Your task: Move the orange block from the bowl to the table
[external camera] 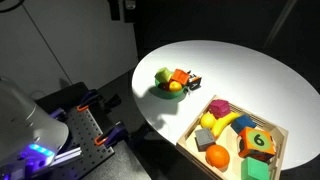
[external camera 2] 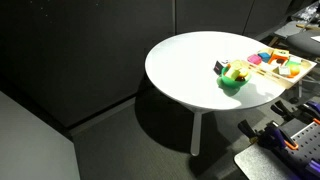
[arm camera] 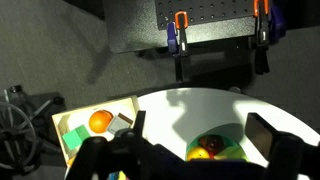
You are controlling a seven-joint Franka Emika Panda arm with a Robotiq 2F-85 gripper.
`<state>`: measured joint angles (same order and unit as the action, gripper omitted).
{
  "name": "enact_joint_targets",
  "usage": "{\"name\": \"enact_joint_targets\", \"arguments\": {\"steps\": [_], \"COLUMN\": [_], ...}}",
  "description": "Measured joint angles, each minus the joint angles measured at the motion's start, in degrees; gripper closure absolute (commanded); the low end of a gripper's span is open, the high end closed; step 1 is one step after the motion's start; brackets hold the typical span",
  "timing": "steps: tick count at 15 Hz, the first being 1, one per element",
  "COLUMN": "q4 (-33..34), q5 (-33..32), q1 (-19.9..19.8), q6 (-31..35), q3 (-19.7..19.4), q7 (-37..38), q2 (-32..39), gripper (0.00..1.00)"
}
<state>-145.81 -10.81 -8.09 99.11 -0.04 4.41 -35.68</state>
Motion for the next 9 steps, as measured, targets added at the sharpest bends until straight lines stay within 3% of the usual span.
{"name": "enact_joint_targets", "arguments": {"steps": [9], "q4": [0.07], "q5": [0.11], "q1": [1.27], "q6": [1.54], "q3": [-0.10], "q7": [0.02], "q2": [0.41], "gripper": [0.00]}}
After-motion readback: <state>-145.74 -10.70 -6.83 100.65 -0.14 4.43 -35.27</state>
